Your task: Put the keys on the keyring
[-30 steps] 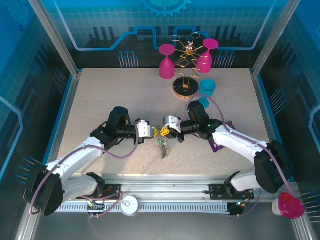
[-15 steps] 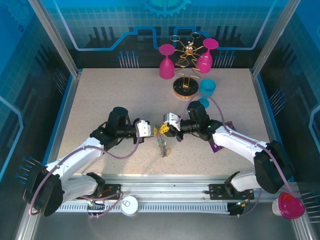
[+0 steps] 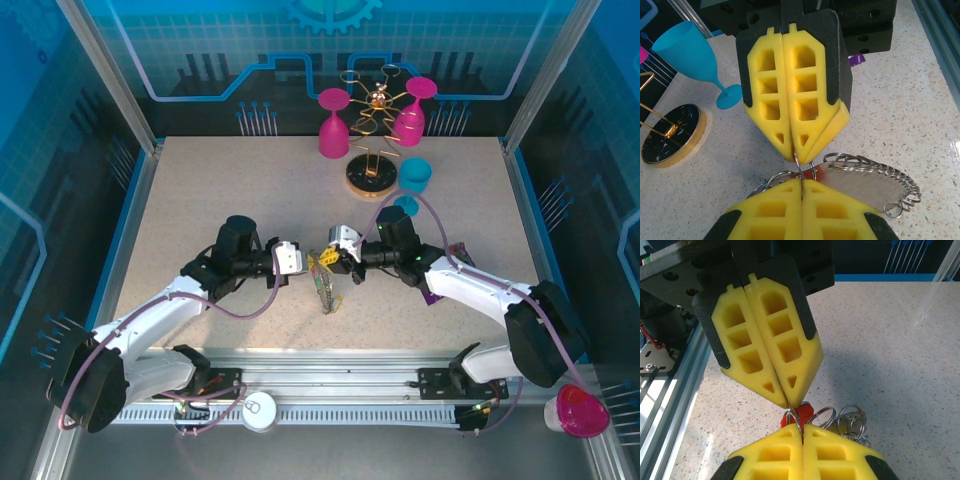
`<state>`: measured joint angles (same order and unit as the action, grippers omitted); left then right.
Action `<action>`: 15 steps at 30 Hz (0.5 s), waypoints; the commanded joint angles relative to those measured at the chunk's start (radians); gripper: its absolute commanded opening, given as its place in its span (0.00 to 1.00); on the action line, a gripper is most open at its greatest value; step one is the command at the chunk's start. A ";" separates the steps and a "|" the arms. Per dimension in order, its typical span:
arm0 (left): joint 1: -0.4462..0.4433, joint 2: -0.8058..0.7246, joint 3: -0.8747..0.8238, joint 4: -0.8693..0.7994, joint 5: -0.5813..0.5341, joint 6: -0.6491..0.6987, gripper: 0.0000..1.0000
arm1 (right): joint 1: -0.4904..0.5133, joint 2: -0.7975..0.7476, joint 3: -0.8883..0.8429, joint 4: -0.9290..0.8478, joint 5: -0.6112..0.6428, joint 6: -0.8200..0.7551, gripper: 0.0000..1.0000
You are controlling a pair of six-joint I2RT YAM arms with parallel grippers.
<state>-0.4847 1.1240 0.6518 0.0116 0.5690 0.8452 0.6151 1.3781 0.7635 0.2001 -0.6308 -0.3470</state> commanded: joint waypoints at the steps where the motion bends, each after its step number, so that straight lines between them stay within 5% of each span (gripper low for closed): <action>1: -0.013 0.000 -0.015 -0.021 0.029 0.018 0.00 | 0.000 -0.033 0.000 0.103 0.035 0.025 0.00; 15: -0.014 0.005 -0.017 -0.023 0.017 0.018 0.00 | 0.002 -0.040 -0.049 0.246 0.072 0.131 0.00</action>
<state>-0.4847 1.1240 0.6518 0.0135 0.5537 0.8452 0.6151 1.3674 0.7223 0.2955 -0.6010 -0.2657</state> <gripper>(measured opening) 0.050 0.062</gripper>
